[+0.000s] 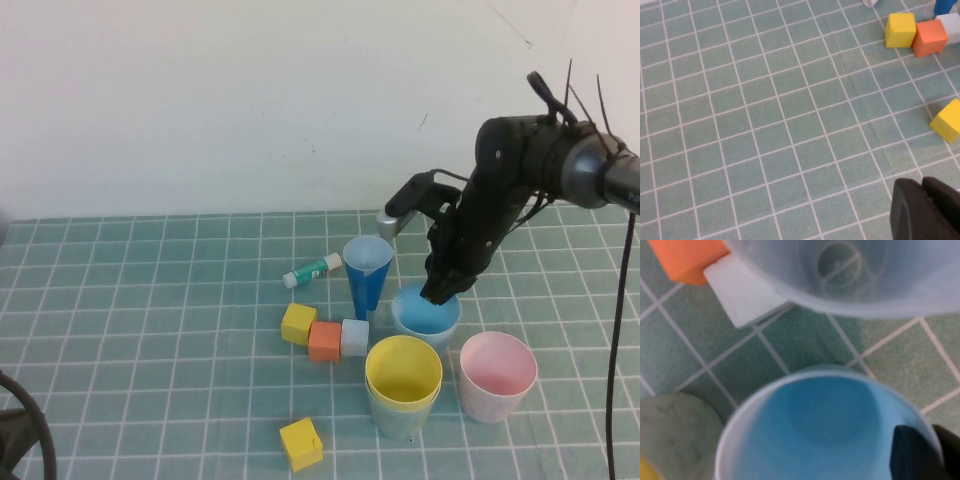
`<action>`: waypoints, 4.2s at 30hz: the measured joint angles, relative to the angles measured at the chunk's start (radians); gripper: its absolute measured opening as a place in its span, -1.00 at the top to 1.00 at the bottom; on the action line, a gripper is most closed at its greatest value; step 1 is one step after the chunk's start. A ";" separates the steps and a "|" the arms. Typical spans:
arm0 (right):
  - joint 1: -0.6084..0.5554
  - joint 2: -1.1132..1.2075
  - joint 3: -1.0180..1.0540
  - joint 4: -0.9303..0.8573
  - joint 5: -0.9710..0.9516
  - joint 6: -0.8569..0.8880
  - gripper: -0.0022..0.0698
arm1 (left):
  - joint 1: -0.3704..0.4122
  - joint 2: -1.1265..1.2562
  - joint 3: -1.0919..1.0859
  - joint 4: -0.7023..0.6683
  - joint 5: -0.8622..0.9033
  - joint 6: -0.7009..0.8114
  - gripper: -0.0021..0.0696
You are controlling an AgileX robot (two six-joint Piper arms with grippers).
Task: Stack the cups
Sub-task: Pick up the blue cup, then place the blue cup on the pink cup, then pick up the pink cup, then place the pink cup on the yellow cup
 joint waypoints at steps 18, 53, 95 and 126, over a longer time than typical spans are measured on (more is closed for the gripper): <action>0.000 -0.495 0.063 -0.081 0.265 0.006 0.89 | 0.000 0.000 0.000 0.027 -0.018 0.000 0.94; 0.000 -0.565 0.628 -0.228 -0.218 0.288 0.89 | 0.000 0.000 0.000 0.045 -0.050 0.000 0.94; -0.029 -0.523 0.628 -0.128 -0.175 0.295 0.82 | 0.000 0.000 0.000 0.045 -0.049 0.000 0.94; 0.178 -0.401 0.333 -0.089 0.062 0.225 0.78 | 0.000 0.000 0.000 0.045 0.118 0.000 0.94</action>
